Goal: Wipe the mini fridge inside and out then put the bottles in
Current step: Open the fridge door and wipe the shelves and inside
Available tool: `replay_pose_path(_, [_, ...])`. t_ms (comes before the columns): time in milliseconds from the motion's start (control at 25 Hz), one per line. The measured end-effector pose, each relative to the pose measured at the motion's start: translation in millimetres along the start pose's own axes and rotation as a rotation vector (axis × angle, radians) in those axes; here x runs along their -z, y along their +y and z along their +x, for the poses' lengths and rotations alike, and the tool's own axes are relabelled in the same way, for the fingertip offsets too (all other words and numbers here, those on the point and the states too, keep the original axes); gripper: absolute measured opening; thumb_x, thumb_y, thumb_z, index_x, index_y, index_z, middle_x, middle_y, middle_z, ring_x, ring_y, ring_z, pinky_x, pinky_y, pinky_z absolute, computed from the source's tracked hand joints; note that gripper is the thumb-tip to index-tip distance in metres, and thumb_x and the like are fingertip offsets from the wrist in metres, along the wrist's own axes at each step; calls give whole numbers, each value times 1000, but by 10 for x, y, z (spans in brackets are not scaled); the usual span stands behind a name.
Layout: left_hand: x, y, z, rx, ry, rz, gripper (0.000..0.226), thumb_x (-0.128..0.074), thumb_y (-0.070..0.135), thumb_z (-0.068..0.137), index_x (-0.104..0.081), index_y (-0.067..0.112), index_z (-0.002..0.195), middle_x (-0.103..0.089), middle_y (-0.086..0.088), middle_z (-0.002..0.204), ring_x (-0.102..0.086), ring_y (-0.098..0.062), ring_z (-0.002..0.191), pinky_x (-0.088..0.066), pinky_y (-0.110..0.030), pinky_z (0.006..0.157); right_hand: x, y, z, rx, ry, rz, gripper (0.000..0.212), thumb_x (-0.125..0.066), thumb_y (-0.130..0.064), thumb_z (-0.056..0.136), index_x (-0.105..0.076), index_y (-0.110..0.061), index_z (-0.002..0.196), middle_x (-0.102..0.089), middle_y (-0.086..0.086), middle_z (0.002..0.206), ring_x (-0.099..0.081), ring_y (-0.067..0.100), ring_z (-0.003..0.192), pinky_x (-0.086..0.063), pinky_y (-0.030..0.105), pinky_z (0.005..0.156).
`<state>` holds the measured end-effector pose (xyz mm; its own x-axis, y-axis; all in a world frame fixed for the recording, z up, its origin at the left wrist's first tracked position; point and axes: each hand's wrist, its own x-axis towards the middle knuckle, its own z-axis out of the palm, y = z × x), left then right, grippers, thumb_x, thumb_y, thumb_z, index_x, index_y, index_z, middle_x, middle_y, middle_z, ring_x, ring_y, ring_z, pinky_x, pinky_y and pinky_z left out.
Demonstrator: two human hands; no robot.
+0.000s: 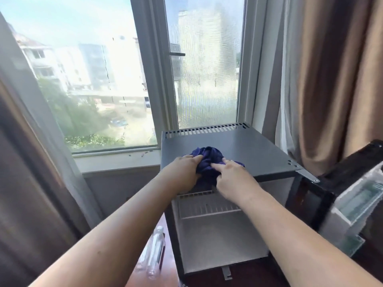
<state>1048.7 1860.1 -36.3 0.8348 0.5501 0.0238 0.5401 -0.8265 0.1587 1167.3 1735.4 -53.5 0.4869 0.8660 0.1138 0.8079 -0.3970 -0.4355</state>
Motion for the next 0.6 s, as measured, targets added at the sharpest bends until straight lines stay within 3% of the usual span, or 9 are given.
replay_pose_path(200, [128,-663,309,30,9,-56,67,-56,30,103,-26,22,163,-38,-8,162,-38,-32,146,-27,-36,120,-184,-397,665,13,-94,-57,63,-44,-13,97,-39,-39,154,-20,9,169,-20,24,155,-25,36,124])
replay_pose_path(320, [185,-1011,590,36,39,-66,66,-55,32,103,-27,24,162,-37,-4,164,-37,-26,148,-18,-26,109,-233,-548,1113,7,-147,-86,62,-51,-20,98,-36,-39,155,-17,9,169,-21,25,154,-24,35,124])
replay_pose_path(480, [221,-1415,1093,32,34,-150,63,-56,29,102,-33,20,160,-40,-7,161,-40,-30,146,-28,-31,118,-363,-659,1734,-11,-158,-143,63,-57,-26,99,-35,-40,156,-19,11,168,-28,27,152,-28,33,120])
replay_pose_path(600, [216,-1649,1456,30,44,-161,65,-56,26,102,-30,16,161,-38,-9,161,-36,-30,148,-26,-34,122,-446,-706,2166,-33,-125,-135,58,-58,-23,98,-43,-39,151,-31,10,163,-37,30,146,-35,36,117])
